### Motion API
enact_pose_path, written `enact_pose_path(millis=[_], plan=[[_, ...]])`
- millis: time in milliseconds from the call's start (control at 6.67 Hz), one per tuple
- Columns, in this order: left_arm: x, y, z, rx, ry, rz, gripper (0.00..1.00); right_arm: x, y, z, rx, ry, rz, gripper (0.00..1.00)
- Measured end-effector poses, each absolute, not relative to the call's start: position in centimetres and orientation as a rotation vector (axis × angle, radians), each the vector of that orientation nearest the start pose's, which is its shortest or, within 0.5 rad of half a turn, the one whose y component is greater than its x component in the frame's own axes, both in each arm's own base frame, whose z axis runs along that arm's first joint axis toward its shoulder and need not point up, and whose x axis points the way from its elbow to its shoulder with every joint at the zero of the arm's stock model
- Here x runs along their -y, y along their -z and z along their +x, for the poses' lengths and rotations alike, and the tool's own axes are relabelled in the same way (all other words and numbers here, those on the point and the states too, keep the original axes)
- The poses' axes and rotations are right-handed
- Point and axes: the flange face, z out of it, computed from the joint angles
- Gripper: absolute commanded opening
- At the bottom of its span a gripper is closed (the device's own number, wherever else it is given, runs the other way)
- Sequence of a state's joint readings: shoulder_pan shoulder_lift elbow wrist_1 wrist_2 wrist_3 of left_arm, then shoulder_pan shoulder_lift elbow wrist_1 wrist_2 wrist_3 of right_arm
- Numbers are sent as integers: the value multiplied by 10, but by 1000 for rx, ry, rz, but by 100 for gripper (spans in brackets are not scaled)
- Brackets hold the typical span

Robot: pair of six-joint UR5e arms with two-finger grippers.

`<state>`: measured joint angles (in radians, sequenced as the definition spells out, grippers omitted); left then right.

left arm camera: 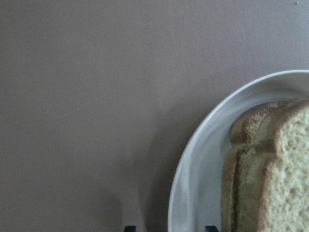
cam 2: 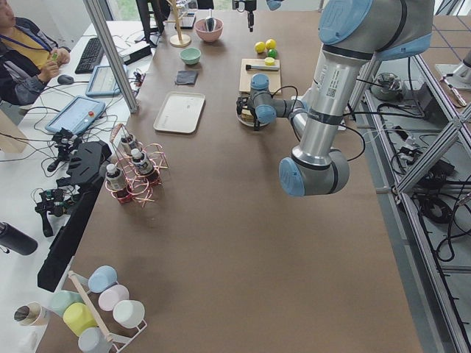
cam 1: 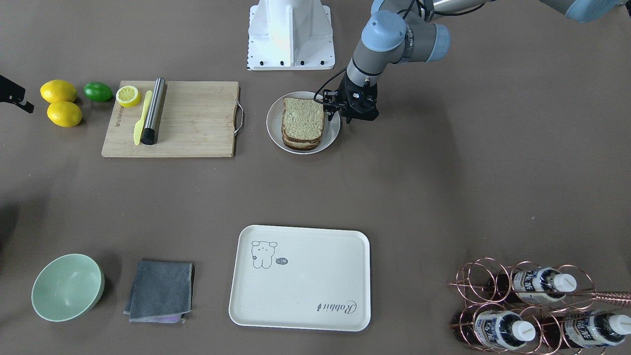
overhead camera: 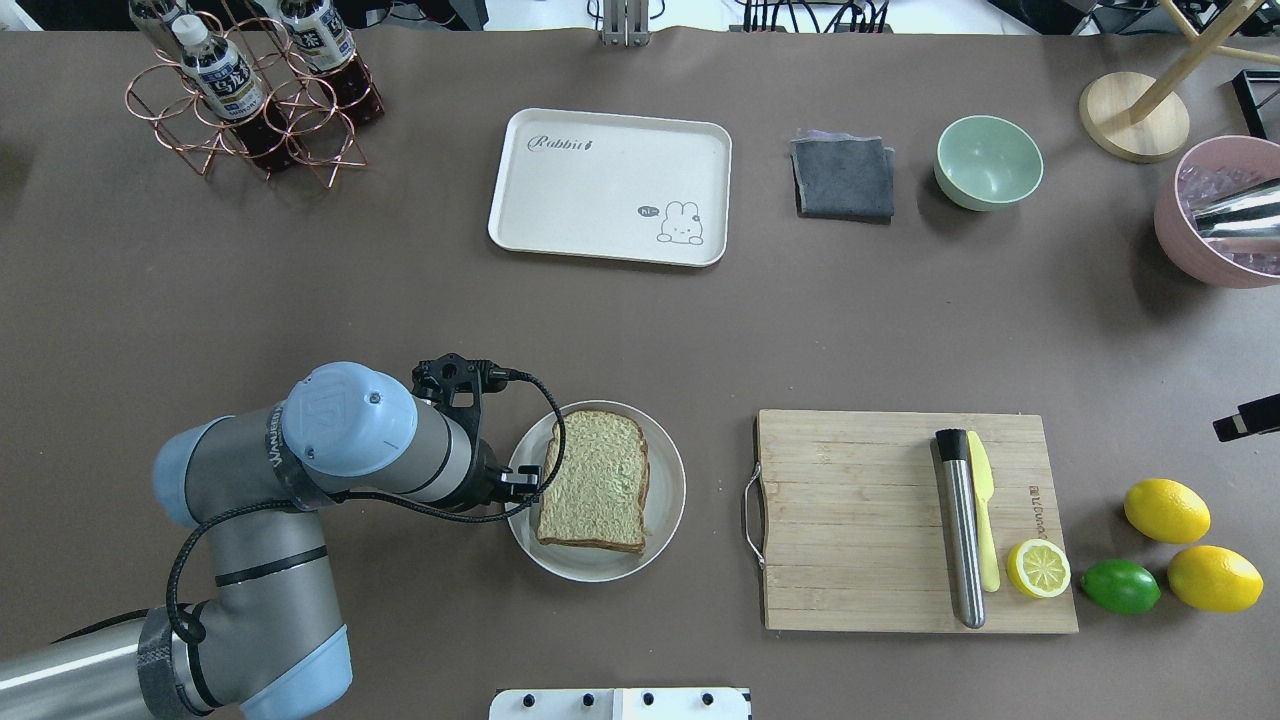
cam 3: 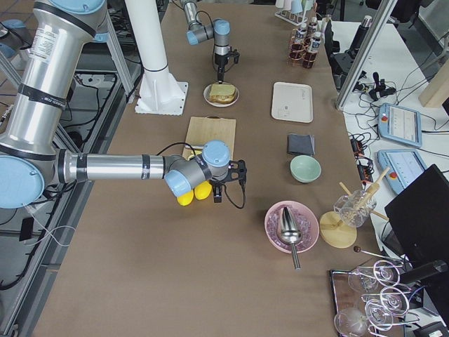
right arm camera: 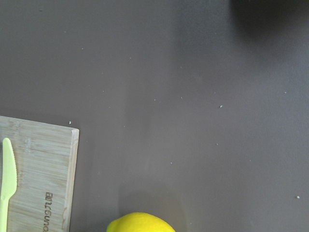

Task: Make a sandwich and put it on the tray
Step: 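Reach the left gripper to the plate rim and grasp it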

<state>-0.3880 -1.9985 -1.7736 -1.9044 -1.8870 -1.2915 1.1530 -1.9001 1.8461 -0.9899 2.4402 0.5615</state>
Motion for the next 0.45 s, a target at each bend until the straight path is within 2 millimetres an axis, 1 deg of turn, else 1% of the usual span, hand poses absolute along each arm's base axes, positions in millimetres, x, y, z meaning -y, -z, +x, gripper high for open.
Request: enact_pose_path(millis=[150, 300, 450], plan=[[332, -292, 543, -994, -53, 36, 40, 364, -591, -98, 985, 96, 34, 100], [332, -293, 544, -993, -54, 35, 24, 363, -590, -97, 993, 95, 31, 100], [331, -293, 546, -993, -55, 34, 4, 363, -589, -96, 998, 94, 30, 100]])
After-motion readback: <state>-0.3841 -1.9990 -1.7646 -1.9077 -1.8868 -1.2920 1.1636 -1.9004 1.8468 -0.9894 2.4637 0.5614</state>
